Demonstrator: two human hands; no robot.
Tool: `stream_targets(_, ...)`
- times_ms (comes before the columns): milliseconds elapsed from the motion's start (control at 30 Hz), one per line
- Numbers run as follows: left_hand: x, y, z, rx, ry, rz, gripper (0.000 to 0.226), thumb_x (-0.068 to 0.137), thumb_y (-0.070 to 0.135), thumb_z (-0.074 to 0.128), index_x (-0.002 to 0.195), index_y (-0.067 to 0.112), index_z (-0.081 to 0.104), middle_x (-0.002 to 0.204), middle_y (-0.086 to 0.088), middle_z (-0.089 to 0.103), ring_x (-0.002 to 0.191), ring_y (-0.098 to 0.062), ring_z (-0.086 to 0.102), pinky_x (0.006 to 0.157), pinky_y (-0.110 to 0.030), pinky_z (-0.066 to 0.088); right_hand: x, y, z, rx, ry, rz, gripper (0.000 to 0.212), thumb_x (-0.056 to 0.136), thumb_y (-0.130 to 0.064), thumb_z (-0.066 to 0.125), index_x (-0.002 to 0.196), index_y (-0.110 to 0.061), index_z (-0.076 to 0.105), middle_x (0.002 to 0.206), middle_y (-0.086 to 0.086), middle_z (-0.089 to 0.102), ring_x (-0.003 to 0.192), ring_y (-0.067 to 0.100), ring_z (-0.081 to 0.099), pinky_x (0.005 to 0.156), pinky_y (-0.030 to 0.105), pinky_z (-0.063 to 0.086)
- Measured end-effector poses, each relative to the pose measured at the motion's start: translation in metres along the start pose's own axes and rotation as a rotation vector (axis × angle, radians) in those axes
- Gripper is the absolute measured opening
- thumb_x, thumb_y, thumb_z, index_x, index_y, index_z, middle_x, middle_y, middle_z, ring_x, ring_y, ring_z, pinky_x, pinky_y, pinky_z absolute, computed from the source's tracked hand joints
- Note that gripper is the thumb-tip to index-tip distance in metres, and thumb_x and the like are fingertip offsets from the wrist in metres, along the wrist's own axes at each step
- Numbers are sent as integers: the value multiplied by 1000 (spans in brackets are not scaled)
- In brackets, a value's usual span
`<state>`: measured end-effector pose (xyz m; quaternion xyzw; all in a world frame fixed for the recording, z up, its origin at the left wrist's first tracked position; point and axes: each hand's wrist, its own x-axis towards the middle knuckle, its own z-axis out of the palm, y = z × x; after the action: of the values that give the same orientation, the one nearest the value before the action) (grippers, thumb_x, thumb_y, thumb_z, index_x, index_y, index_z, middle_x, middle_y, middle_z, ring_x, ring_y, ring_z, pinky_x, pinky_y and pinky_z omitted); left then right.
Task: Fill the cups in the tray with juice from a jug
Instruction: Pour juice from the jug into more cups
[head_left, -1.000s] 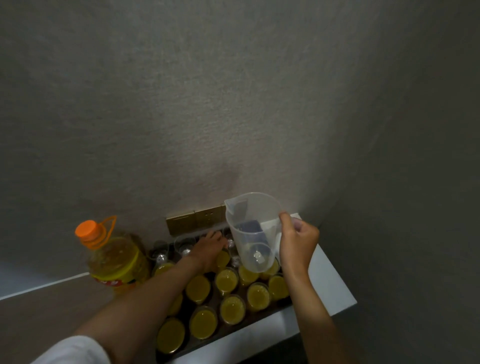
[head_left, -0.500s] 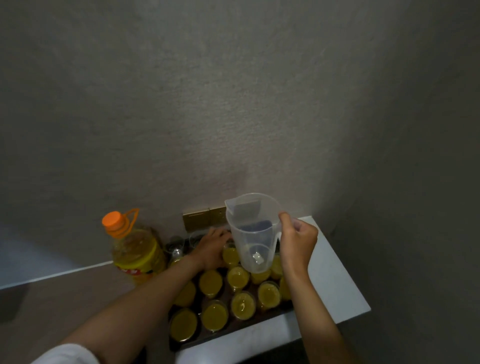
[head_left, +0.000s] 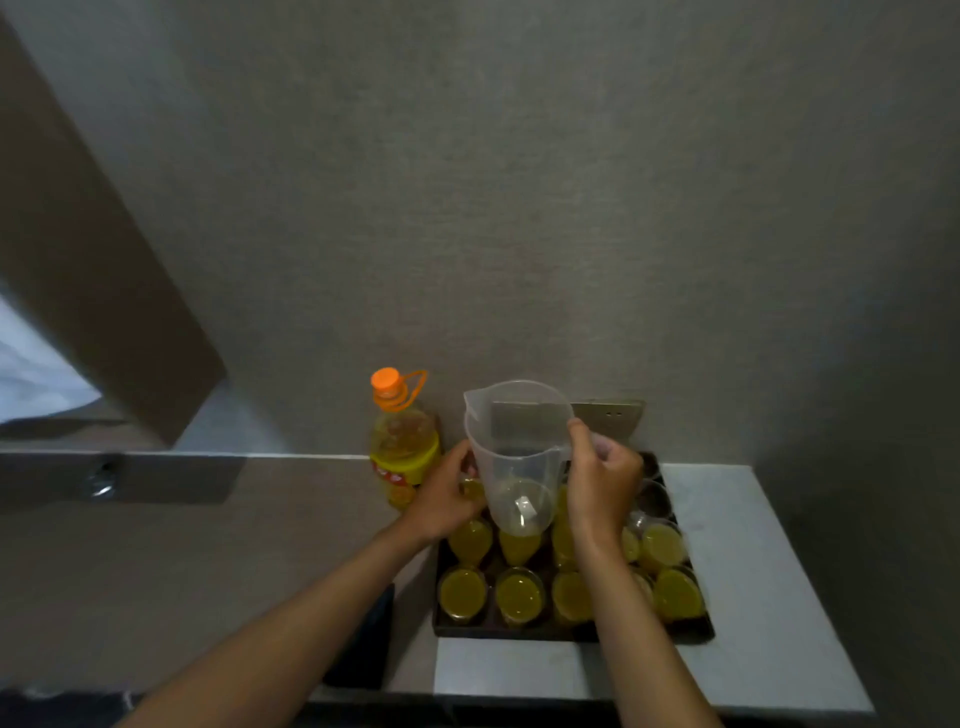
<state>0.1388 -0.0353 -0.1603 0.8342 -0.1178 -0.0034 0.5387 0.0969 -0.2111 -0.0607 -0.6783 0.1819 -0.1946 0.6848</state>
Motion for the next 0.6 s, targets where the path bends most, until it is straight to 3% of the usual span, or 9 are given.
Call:
stream_targets(133, -32, 3, -29, -91, 43, -83, 65, 85, 6, 79, 139, 23, 47, 126, 8, 66, 117, -13, 65, 92, -41, 58, -21, 3, 23, -4, -104, -10, 52, 98, -21, 65, 51, -20, 44, 42, -11, 38, 42, 6, 34, 45, 19, 32)
stream_targets(267, -65, 2, -51, -178, 65, -119, 62, 88, 5, 73, 135, 33, 43, 131, 3, 63, 120, -9, 63, 92, -29, 56, -38, 9, 42, -35, -176, -12, 53, 101, -25, 63, 52, -20, 44, 43, -11, 36, 44, 7, 33, 46, 21, 31)
stream_targets(333, -78, -1, -61, -202, 40, -134, 67, 86, 9, 70, 143, 22, 37, 133, -2, 59, 119, -7, 62, 90, -28, 55, -45, 14, 51, -36, -197, 5, 52, 101, -26, 63, 53, -20, 43, 43, -12, 36, 44, 5, 32, 46, 22, 30)
stream_targets(400, -89, -5, -71, -234, 23, -153, 82, 85, 21, 77, 151, 18, 29, 139, -2, 55, 124, -12, 60, 94, -35, 56, -52, 21, 62, -32, -216, 29, 48, 99, -34, 63, 56, -17, 51, 47, -11, 45, 48, 7, 40, 50, 28, 36)
stream_targets(500, -99, -13, -82, -269, 41, -219, 91, 83, 27, 85, 153, 28, 28, 144, 6, 54, 129, -7, 57, 99, -32, 54, -65, 33, 78, -27, -228, 65, 41, 90, -43, 62, 62, -14, 58, 57, 0, 55, 57, 16, 51, 59, 35, 43)
stream_targets(600, -103, -26, -91, -241, 68, -262, 82, 75, 36, 91, 139, 36, 40, 138, 10, 58, 122, -3, 61, 98, -33, 56, -78, 40, 87, -90, -244, 83, 41, 99, -32, 63, 63, -16, 52, 60, 0, 53, 59, 16, 48, 60, 36, 38)
